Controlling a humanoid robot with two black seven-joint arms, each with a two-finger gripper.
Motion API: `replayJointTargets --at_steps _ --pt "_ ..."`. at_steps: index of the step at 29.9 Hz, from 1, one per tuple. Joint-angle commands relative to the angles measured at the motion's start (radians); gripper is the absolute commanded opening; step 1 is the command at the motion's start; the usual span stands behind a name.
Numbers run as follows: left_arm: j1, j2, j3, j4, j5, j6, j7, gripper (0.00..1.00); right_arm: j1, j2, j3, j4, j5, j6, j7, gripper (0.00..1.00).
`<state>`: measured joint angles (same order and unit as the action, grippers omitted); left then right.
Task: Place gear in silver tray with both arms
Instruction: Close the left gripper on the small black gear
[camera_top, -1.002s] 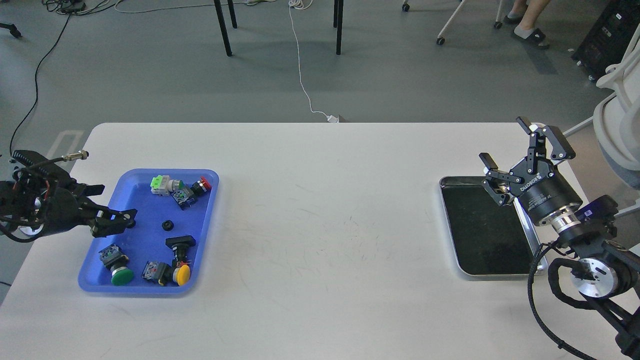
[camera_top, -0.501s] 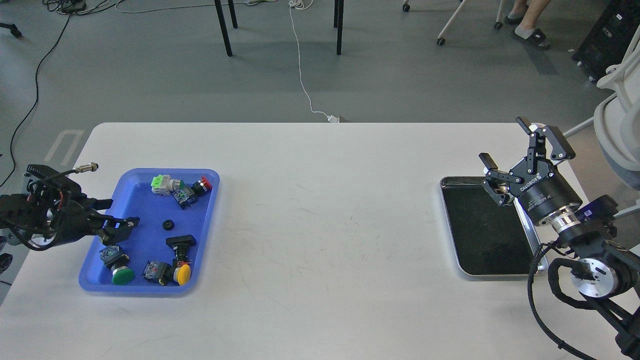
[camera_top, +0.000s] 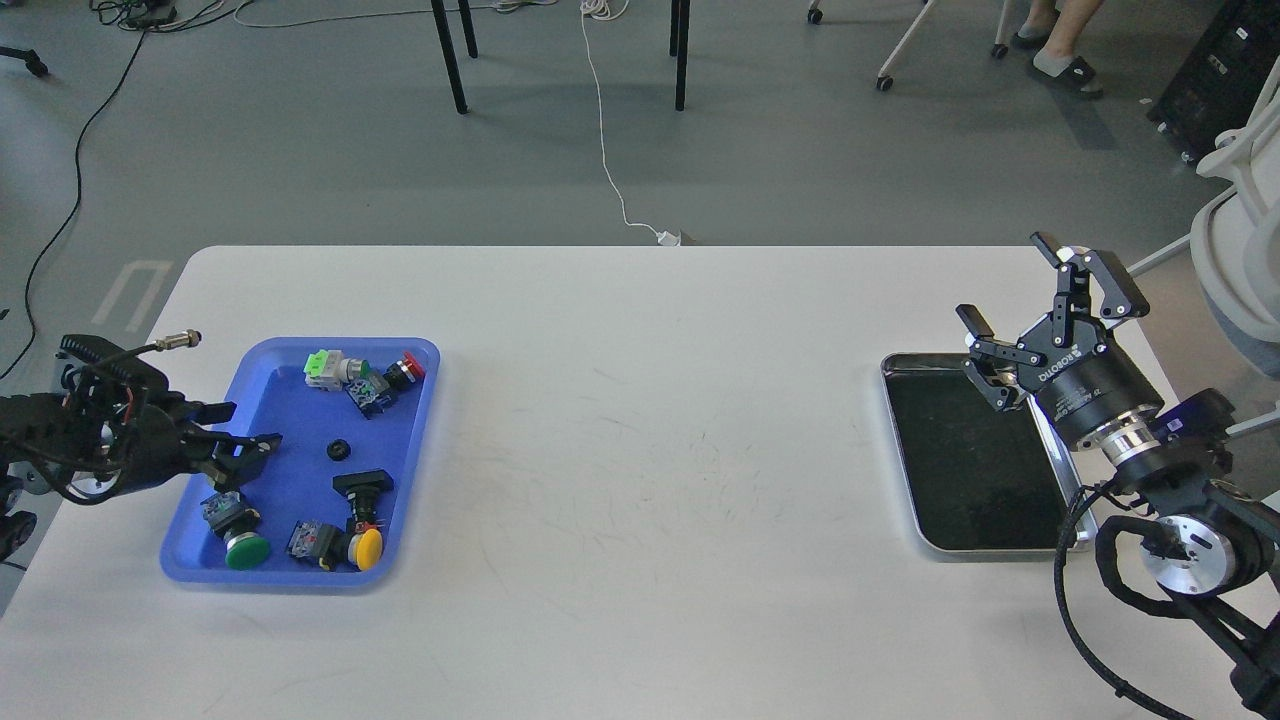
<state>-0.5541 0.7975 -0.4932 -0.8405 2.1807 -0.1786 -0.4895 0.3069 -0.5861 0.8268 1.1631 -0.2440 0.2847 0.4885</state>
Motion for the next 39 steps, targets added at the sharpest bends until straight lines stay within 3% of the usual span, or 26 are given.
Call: replayJointTargets --at_steps 1,12,18,26,33,39 --pt "-0.003 0.005 -0.002 0.001 0.001 0.002 0.001 0.65 0.000 0.000 0.000 0.000 0.000 -0.001 0.000 0.99" --pt "0.000 0.008 -0.001 0.000 0.001 0.002 0.001 0.63 0.000 0.000 0.000 0.000 0.000 -0.001 0.000 0.99" --pt "0.002 0.009 0.011 0.000 0.001 -0.001 0.001 0.37 0.000 0.000 0.000 0.001 0.000 -0.001 0.000 0.99" --pt "0.003 0.008 0.012 -0.006 0.001 -0.002 0.001 0.32 0.000 0.000 0.000 0.001 0.000 -0.001 0.000 0.99" --pt "0.003 0.008 0.015 -0.008 0.001 -0.002 0.001 0.16 -0.002 0.000 -0.002 0.001 0.000 -0.001 0.000 0.99" --pt "-0.012 0.019 0.015 -0.040 0.001 -0.002 0.001 0.15 0.000 0.000 -0.002 0.001 0.000 -0.001 0.000 0.99"
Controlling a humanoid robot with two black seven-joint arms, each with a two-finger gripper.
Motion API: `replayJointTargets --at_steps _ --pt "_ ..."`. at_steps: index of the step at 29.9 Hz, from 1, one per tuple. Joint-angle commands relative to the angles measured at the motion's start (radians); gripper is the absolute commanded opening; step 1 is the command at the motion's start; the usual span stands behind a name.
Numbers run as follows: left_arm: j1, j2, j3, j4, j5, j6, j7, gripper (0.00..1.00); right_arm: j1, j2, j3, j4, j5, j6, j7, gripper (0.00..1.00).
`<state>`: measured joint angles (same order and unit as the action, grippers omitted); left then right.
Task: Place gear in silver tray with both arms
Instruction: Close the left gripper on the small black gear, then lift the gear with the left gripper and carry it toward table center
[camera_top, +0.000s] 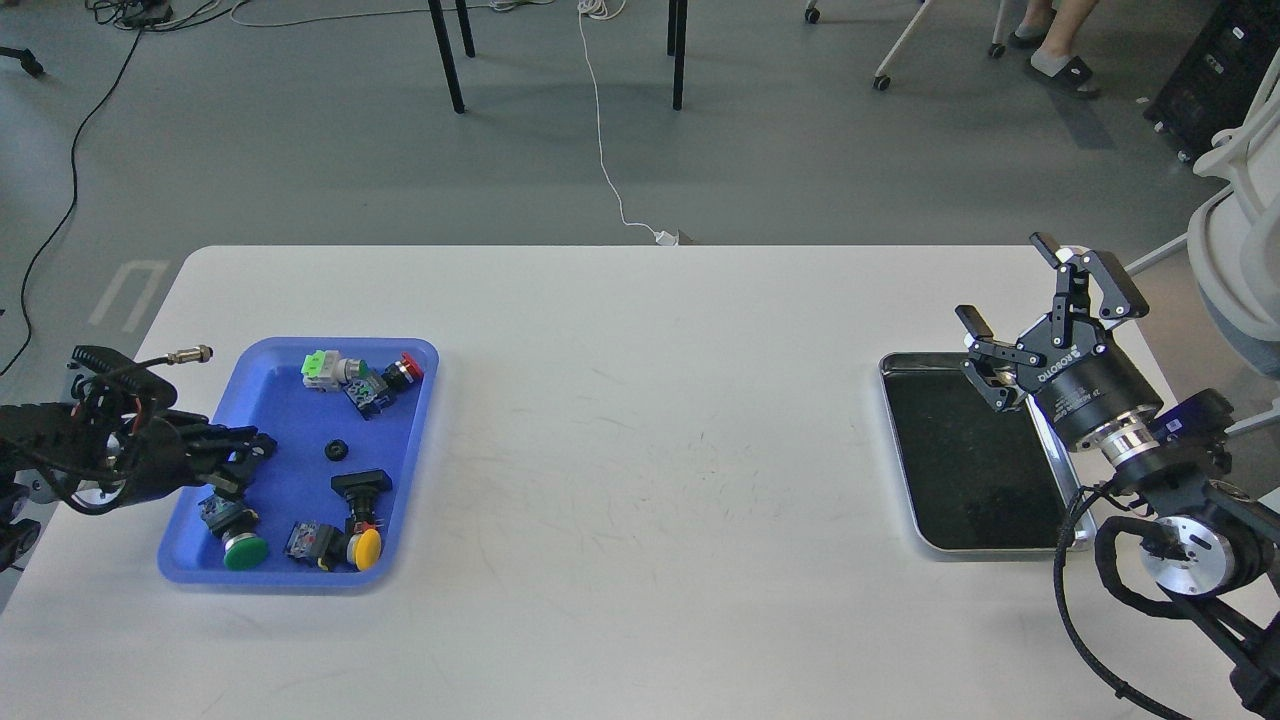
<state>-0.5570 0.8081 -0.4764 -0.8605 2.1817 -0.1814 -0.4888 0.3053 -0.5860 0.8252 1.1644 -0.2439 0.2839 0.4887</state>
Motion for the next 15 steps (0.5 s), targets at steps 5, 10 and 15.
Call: replayJointTargets --at_steps 5,10,15 --pt "-0.079 0.080 -0.002 -0.202 0.000 -0.016 0.000 0.15 0.001 -0.002 0.002 0.000 0.000 0.000 0.000 0.99" --pt "-0.185 0.103 -0.002 -0.432 0.000 -0.120 0.000 0.15 0.001 -0.002 0.002 0.000 0.000 0.000 0.000 0.99" --pt "-0.270 0.042 -0.002 -0.546 0.000 -0.255 0.000 0.15 0.014 -0.005 0.009 0.020 0.000 -0.002 0.000 0.99"
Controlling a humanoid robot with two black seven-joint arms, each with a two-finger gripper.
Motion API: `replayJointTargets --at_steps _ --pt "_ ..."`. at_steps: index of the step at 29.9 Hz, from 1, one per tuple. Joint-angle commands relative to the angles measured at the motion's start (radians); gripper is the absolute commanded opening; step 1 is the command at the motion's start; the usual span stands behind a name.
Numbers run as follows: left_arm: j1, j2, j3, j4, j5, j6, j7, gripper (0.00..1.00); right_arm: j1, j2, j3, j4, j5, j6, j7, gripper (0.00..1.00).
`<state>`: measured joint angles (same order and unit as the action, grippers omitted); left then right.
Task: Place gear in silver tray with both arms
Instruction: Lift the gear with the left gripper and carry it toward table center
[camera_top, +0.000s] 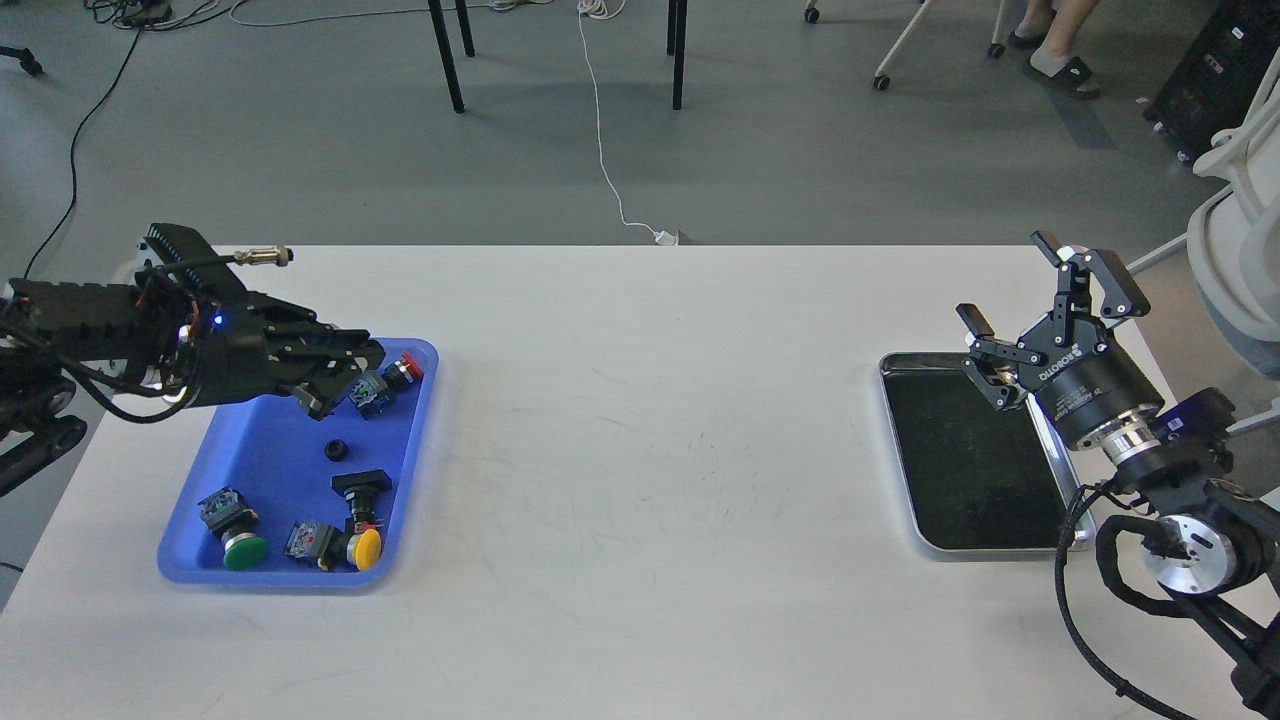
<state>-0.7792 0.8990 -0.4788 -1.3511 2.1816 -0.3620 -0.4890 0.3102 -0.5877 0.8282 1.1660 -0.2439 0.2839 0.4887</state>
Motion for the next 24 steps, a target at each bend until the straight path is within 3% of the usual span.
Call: replayJointTargets --at_steps 1,6,10,16,24 --pt "-0.060 -0.090 0.000 -0.062 0.000 -0.096 0.000 0.15 0.015 -0.009 0.011 0.033 -0.002 -0.003 0.000 0.99" --pt "-0.110 -0.247 0.028 -0.059 0.000 -0.127 0.000 0.15 0.081 -0.072 0.006 0.092 0.000 -0.009 0.000 0.99" --pt "-0.185 -0.371 0.138 -0.034 0.000 -0.127 0.000 0.15 0.160 -0.110 -0.006 0.106 0.000 -0.012 0.000 0.99" --pt "-0.288 -0.560 0.290 0.094 0.000 -0.127 0.000 0.15 0.286 -0.129 -0.081 0.103 -0.002 -0.017 0.000 0.99" --pt "-0.333 -0.755 0.335 0.245 0.000 -0.127 0.000 0.15 0.437 -0.135 -0.210 0.103 -0.002 -0.061 0.000 0.99"
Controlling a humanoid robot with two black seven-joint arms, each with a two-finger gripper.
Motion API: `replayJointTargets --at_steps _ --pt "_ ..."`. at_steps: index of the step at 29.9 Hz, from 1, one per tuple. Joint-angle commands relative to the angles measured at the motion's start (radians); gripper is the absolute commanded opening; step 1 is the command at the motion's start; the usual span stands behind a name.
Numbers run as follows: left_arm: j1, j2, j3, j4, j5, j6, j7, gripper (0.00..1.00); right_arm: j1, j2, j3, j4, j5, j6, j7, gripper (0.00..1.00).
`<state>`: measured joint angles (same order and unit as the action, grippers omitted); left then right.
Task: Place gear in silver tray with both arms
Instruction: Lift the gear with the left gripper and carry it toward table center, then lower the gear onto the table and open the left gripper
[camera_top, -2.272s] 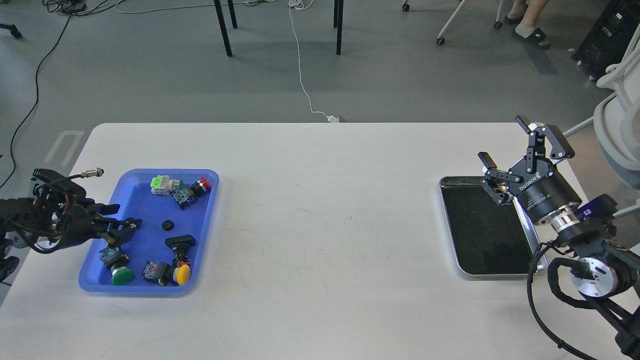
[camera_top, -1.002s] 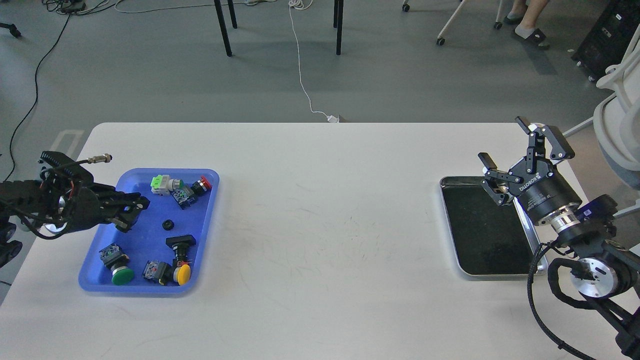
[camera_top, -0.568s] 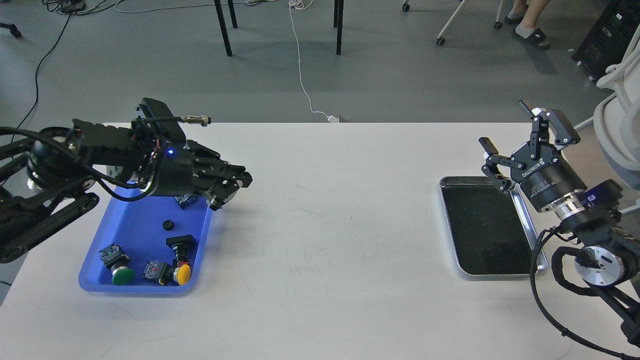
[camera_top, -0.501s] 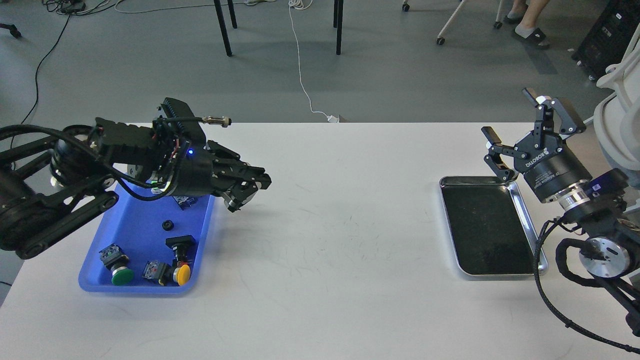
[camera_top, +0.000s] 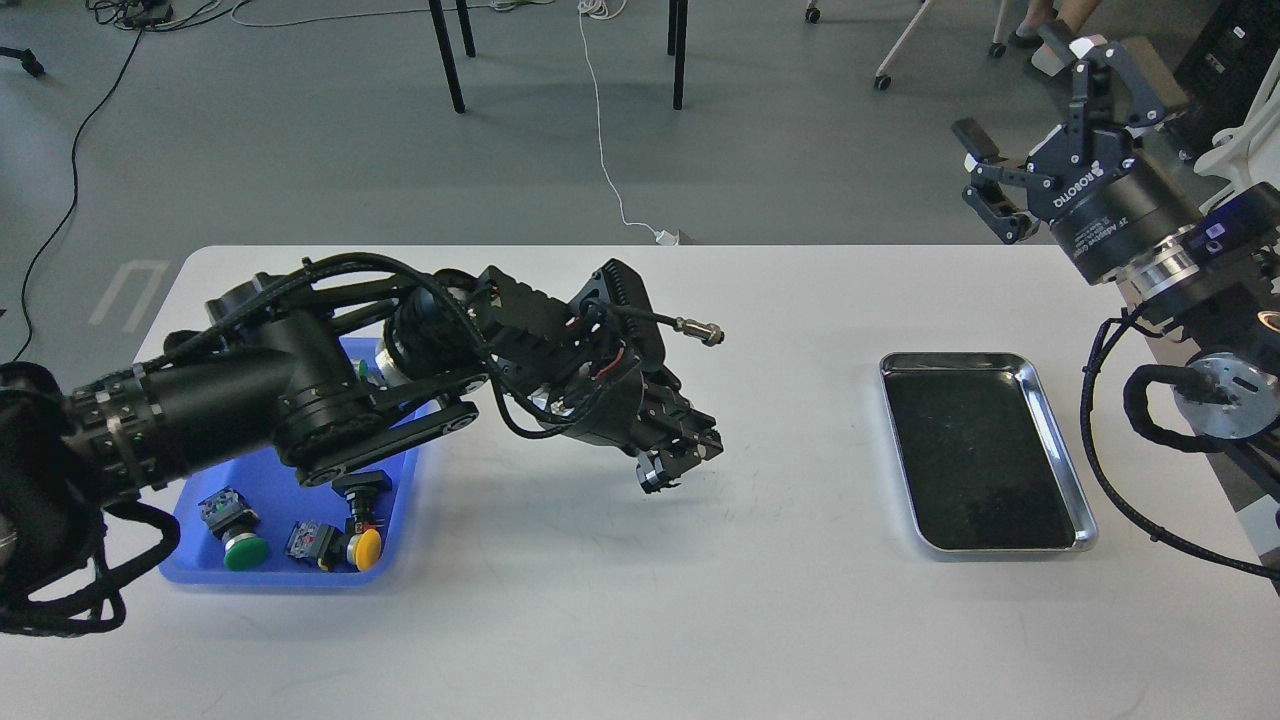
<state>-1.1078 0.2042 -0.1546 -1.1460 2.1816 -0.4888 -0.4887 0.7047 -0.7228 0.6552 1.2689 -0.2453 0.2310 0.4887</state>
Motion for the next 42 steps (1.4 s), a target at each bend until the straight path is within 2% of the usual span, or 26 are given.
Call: replayJointTargets --at_steps 1,7,16,32,37,42 --pt "-0.003 -0.084 0.016 0.052 0.000 0.000 0.000 0.15 0.050 0.000 -0.043 0.000 0.000 -0.009 0.000 0.99" --pt "-0.009 -0.198 0.063 0.158 0.000 0.000 0.000 0.15 0.048 0.002 -0.051 -0.003 0.000 -0.016 0.000 0.99" --pt "-0.006 -0.204 0.067 0.295 0.000 0.000 0.000 0.16 0.036 0.000 -0.055 -0.006 0.000 -0.018 0.000 0.99" --pt "0.026 -0.204 0.102 0.318 0.000 0.000 0.000 0.18 0.036 0.002 -0.066 -0.008 0.000 -0.018 0.000 0.99" --pt "0.051 -0.204 0.102 0.318 0.000 0.000 0.000 0.25 0.035 0.000 -0.071 -0.008 0.000 -0.018 0.000 0.99" --pt "0.051 -0.204 0.101 0.316 0.000 0.000 0.000 0.47 0.033 0.002 -0.071 -0.008 0.000 -0.018 0.000 0.99"
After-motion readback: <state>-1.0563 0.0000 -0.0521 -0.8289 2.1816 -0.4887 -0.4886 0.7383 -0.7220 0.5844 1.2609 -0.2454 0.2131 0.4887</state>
